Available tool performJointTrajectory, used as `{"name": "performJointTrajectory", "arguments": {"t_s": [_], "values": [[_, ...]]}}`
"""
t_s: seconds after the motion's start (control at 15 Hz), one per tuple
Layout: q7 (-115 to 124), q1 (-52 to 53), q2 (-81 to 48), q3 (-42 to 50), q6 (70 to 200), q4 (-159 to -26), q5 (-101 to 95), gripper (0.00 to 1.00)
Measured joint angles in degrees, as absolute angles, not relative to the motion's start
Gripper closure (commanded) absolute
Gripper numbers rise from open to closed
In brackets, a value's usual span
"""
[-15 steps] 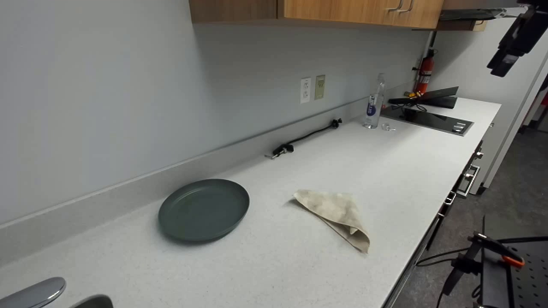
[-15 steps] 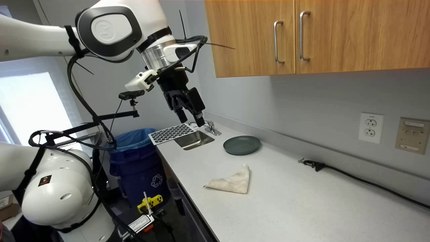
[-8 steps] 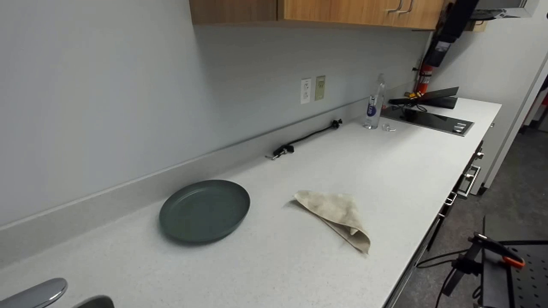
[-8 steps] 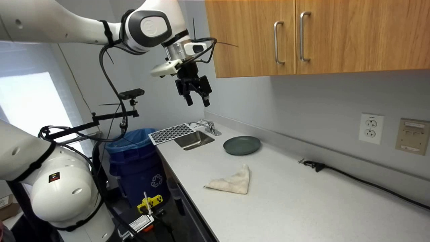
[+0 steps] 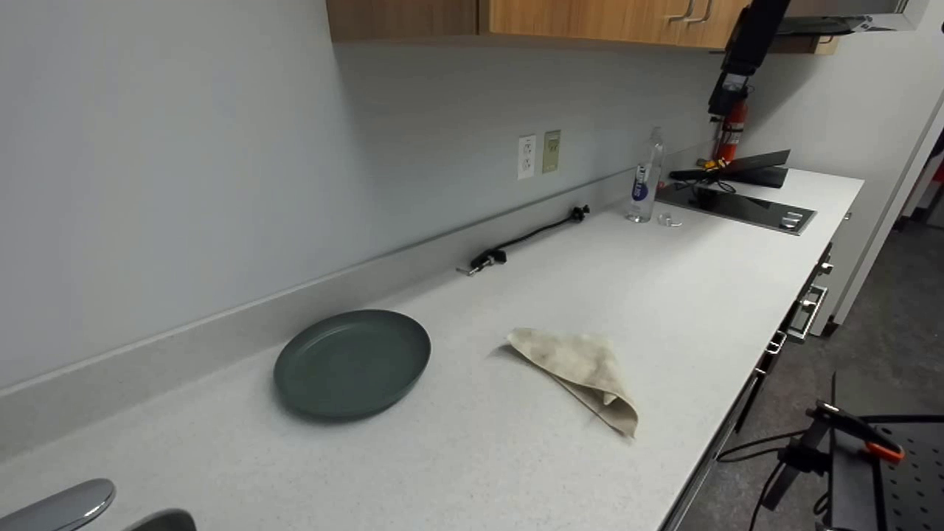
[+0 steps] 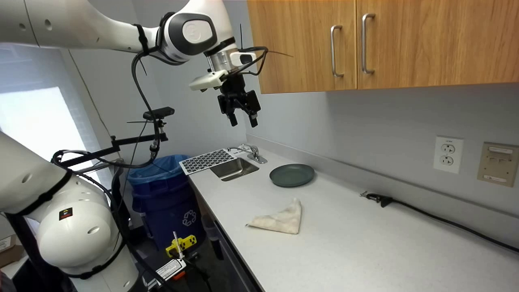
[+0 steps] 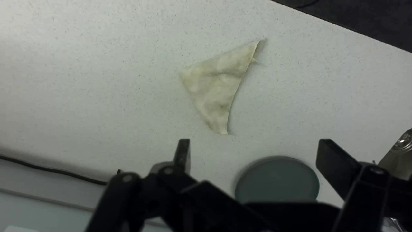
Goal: Spread the towel on the countertop
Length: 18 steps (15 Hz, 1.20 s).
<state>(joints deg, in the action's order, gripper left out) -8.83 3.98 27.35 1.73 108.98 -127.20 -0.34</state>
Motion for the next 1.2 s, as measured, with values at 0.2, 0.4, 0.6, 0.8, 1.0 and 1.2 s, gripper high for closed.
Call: {"name": "performJointTrajectory", "arguments": {"t_s": [0.2,0.4,0.6,0.8,1.0,1.2], "values": [[-8.8,3.8,27.0,1.4,108.9,-127.6,-0.9,0.0],[-8.6,3.8,24.8,0.5,112.6,-130.8,-0.8,0.0],[-7.6,3.9,20.7,-0.7,118.6,-134.6,-0.6,0.0],[-6.4,4.0,15.9,-1.7,123.2,-136.7,-0.5,0.0],[-5.6,4.0,11.7,-2.3,125.0,-137.1,-0.5,0.0],[-5.6,4.0,11.7,-2.3,125.0,-137.0,-0.5,0.0]]}}
